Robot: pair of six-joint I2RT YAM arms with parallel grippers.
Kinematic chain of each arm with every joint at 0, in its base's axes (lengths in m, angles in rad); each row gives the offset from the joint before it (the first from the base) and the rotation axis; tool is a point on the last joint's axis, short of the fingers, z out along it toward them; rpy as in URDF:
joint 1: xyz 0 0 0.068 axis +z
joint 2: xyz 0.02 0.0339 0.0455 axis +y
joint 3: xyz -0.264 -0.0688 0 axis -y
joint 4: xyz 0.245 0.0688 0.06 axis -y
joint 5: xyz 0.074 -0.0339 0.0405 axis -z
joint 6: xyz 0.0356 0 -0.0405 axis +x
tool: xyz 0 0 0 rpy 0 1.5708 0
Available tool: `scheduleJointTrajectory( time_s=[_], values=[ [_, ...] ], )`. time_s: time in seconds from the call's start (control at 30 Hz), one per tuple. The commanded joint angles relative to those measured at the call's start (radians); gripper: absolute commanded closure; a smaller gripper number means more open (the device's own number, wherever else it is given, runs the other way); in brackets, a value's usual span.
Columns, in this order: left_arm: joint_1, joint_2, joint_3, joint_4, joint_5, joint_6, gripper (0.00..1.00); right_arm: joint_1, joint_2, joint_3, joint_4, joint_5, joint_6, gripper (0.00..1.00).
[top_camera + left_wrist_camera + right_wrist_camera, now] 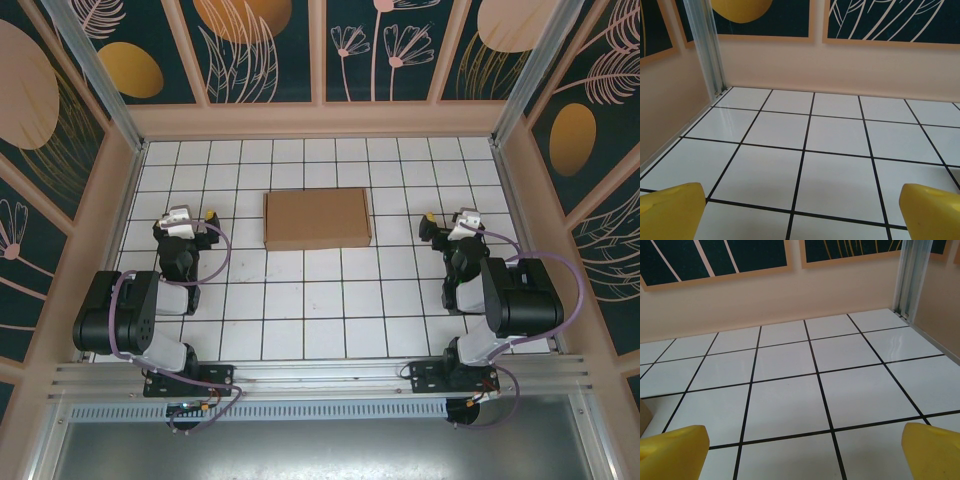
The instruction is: Fold the paper box
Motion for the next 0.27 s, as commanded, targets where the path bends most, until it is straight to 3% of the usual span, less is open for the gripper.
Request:
scheduleJointTrajectory(
  time_s=[0.0,0.23],
  values=[
    [0.004,-0.004,-0.002,0.011,0.012,-0.016,0.01,0.007,-0.007,-0.001,0.028,0.02,-0.007,0.01],
    [0.004,-0.003,-0.002,0.012,0.015,-0.014,0.01,0.007,-0.007,-0.001,0.027,0.02,-0.007,0.01]
  ],
)
